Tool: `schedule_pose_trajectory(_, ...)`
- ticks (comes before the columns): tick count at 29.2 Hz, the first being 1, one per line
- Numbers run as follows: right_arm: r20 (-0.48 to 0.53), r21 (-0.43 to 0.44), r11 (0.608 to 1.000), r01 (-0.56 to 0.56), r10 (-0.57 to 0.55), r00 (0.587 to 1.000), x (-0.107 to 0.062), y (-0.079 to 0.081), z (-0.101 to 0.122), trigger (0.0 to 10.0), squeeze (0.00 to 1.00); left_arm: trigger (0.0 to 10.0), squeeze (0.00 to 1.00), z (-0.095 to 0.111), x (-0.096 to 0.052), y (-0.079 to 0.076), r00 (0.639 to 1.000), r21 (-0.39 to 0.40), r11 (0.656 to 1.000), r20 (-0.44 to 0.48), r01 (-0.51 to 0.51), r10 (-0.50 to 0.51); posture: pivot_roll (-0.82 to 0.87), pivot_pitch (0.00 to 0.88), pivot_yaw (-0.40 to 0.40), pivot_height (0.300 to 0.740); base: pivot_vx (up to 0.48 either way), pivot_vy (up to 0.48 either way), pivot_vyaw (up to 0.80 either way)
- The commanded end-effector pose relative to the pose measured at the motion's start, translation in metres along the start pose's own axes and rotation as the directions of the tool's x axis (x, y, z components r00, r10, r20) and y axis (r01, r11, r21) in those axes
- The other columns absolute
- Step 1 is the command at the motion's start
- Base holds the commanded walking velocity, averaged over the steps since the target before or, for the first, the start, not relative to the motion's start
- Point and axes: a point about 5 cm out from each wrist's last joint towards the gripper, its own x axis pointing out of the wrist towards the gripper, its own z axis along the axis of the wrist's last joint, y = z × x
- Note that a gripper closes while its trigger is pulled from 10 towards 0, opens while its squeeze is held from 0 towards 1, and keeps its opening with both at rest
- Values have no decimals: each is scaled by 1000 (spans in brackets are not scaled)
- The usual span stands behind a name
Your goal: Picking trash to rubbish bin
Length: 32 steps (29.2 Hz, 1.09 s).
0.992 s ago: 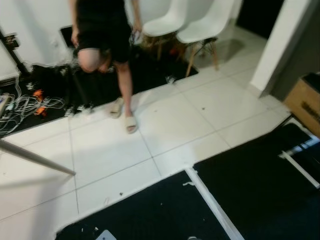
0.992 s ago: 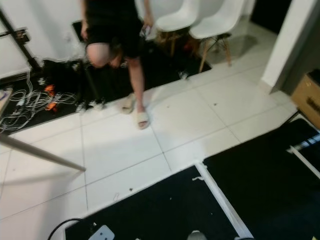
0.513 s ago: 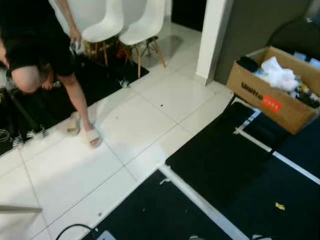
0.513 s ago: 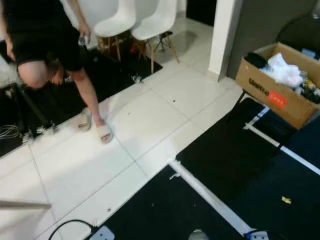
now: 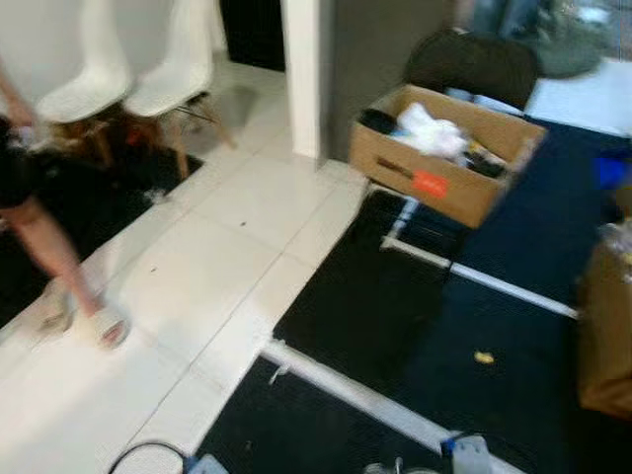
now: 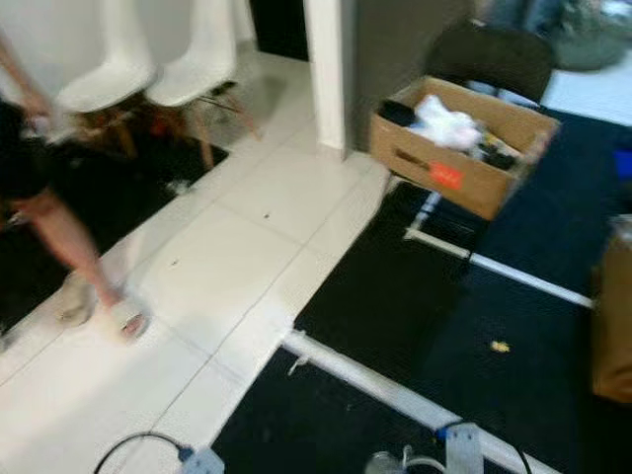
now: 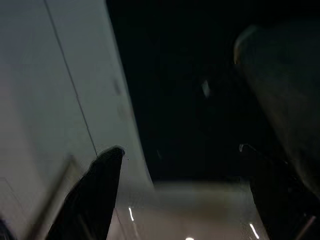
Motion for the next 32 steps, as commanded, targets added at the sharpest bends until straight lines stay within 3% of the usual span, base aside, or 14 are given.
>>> schedule_pose_trajectory(1, 3, 19, 1000, -7, 7, 1000, 0, 7, -1, 10000, 0, 10000, 0, -17, -2, -2, 999, 1, 1000, -51, 11, -11, -18, 65, 106, 740, 0, 0, -788)
schedule_pose_trajectory(3, 72, 59, 998, 7, -11, 997, 0, 12, 22, 10000, 0, 10000, 0, -17, -2, -1, 999, 3, 1000, -53, 10, -10, -18, 67, 108, 740, 0, 0, -788)
schedule_pose_trajectory(5, 101, 77, 997, 10, -18, 995, 0, 14, 32, 10000, 0, 10000, 0, -17, -2, -1, 999, 3, 1000, -53, 9, -9, -18, 67, 108, 740, 0, 0, -788)
schedule_pose_trajectory(7, 158, 122, 991, 49, -69, 985, 0, -21, 41, 10000, 0, 10000, 0, -17, -2, -1, 999, 2, 1000, -52, 8, -8, -18, 67, 108, 740, 0, 0, -788)
schedule_pose_trajectory(9, 233, 143, 988, 66, -98, 967, -2, -43, 59, 10000, 0, 10000, 0, -17, -2, -1, 999, 1, 1000, -50, 7, -7, -18, 67, 108, 740, 0, 0, -794)
schedule_pose_trajectory(10, 233, 143, 988, 66, -98, 967, -2, -43, 59, 10000, 0, 10000, 0, -17, -2, -1, 999, 1, 1000, -50, 7, -7, -18, 67, 108, 740, 0, 0, -800)
schedule_pose_trajectory(14, 372, 109, 992, 68, -104, 923, -9, -50, 103, 10000, 0, 10000, 0, -16, -2, -2, 999, -1, 1000, -48, 6, -6, -10, 66, 101, 740, 0, 0, -800)
schedule_pose_trajectory(15, 442, 83, 995, 55, -86, 893, -14, -48, 125, 10000, 0, 10000, 0, -14, -1, -3, 999, 0, 1000, -45, 5, -5, -10, 66, 101, 740, 0, 0, -800)
schedule_pose_trajectory(18, 490, 76, 996, 34, -68, 869, -18, -45, 140, 10000, 0, 10000, 0, -11, 0, -5, 999, -1, 1000, -40, 4, -4, -10, 66, 101, 740, 0, 0, -800)
schedule_pose_trajectory(23, 634, 24, 995, -96, 59, 771, -34, -23, 185, 10000, 0, 10000, 0, -2, 1, -9, 1000, 5, 1000, -24, -6, 7, -6, 63, 98, 740, 0, 0, -800)
schedule_pose_trajectory(26, 650, 10, 993, -117, 82, 755, -36, -19, 190, 10000, 0, 10000, 0, -1, 2, -10, 1000, 0, 1000, -21, -6, 6, -2, 62, 98, 740, 0, 0, -800)
schedule_pose_trajectory(27, 682, -58, 988, -144, 145, 717, -42, -8, 201, 10000, 0, 10000, 0, 1, 2, -10, 1000, -7, 1000, -14, -12, 11, -2, 62, 98, 740, 0, 0, -800)
schedule_pose_trajectory(30, 696, -99, 982, -161, 184, 694, -45, 0, 207, 10000, 0, 10000, 0, 1, 2, -9, 1000, -11, 1000, -10, -14, 14, 0, 62, 98, 740, 0, 0, -800)
schedule_pose_trajectory(32, 720, -175, 956, -234, 286, 632, -53, 17, 216, 10000, 0, 10000, 0, 0, 1, -5, 1000, -25, 999, -5, -26, 26, 0, 62, 98, 740, 0, 0, -288)
